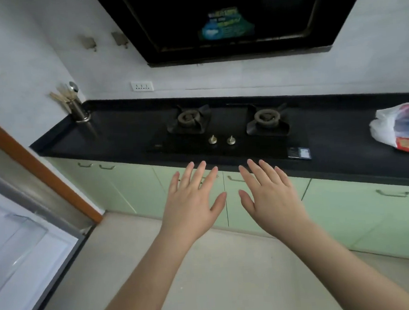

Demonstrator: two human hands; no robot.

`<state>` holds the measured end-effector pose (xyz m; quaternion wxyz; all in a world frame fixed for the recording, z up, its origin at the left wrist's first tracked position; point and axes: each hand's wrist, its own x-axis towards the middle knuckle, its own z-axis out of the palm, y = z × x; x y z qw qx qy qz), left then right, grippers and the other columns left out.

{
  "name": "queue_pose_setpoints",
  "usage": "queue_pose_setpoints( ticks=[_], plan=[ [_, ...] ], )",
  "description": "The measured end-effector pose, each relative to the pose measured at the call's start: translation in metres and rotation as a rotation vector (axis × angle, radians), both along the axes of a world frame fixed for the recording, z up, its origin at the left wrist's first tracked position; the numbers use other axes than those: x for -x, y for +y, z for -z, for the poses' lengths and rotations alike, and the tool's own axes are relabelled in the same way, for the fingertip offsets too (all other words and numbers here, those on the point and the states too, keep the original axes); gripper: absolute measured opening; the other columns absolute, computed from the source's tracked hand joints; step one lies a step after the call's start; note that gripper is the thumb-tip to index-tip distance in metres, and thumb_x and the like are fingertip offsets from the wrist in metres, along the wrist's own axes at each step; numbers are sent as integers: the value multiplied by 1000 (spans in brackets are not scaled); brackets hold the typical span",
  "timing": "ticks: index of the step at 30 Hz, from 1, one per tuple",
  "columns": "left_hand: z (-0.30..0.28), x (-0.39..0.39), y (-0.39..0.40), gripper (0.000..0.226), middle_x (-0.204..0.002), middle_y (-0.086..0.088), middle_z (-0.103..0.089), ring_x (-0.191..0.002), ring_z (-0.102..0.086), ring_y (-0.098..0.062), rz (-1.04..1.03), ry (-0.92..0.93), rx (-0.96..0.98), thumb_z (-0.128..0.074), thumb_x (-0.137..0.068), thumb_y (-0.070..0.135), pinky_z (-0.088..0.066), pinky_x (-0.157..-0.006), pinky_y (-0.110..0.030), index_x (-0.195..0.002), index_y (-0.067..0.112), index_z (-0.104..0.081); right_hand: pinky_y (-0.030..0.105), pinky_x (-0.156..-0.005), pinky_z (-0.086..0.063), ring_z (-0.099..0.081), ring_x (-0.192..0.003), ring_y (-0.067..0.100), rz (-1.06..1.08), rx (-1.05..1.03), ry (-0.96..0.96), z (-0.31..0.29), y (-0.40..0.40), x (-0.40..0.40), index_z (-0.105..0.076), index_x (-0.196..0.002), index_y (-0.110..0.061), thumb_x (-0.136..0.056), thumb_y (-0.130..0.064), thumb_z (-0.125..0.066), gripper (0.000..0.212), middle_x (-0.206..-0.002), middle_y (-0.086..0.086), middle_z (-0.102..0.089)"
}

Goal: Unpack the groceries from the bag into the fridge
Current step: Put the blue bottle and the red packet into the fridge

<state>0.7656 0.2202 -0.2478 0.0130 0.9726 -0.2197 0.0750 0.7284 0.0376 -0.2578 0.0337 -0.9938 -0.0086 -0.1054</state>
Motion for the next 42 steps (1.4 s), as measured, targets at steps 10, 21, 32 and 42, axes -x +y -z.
queue_pose_setpoints(
  ticks=[10,21,32,42],
  plan=[
    [0,-42,-72,68,-160,0,-29,-150,-17,-23,273,-25,45,-16,-94,63,-10,-121,-48,-152,30,-29,47,-110,-32,-41,-135,30,309,6,-14,-4,-66,13,-45,-141,-16,-93,-46,-24,61,-145,9,-47],
    [-7,-80,-133,69,-162,1,-23,-151,-11,-22,560,-37,48,-14,-94,62,-6,-121,-45,-154,31,-23,44,-114,-26,-32,-141,28,609,-4,-60,-13,-105,30,-38,-146,-18,-96,-45,-30,57,-152,6,-39],
    [-6,-43,-247,74,-164,2,-18,-151,-7,-21,810,12,53,-5,-89,63,-6,-121,-44,-154,31,-20,42,-114,-22,-31,-141,28,857,-33,-57,-10,-178,97,-37,-146,-19,-94,-44,-32,58,-153,6,-37],
    [3,2,-380,70,-163,0,-22,-151,-11,-22,882,-18,-8,-11,-93,61,-7,-120,-44,-154,29,-23,44,-115,-24,-31,-142,27,888,-37,-45,-1,-286,150,-37,-146,-19,-95,-45,-32,58,-153,4,-37]
  ],
)
